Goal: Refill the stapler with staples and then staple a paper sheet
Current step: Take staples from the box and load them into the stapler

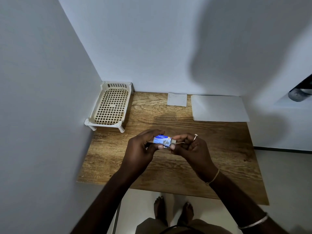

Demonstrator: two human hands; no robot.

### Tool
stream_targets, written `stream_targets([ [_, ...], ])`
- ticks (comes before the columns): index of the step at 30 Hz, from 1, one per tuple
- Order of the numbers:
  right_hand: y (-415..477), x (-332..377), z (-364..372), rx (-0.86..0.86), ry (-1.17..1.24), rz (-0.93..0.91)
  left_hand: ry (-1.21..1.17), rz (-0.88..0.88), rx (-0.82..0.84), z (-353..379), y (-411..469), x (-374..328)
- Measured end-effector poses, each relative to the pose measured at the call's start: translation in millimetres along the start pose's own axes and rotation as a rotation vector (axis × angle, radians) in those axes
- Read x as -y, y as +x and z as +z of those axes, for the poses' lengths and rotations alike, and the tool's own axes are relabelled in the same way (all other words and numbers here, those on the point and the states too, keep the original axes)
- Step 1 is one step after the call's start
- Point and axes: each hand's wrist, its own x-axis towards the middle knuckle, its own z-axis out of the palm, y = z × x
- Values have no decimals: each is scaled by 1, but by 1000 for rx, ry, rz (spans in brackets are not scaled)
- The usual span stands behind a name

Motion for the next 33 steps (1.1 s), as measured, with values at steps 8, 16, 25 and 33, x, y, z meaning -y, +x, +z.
stream_targets([
  [8, -4, 0, 1, -33, -293, -139, 6, 27, -31, 1, 1, 0],
  [16, 2, 0, 2, 14, 8, 106, -155, -133, -40, 2, -1, 7],
  [25, 8, 2, -6, 99, -23, 196, -150, -116, -22, 4, 0, 11],
  [33, 13, 5, -6, 90, 108, 413, -202, -108, -36, 8, -1, 12],
])
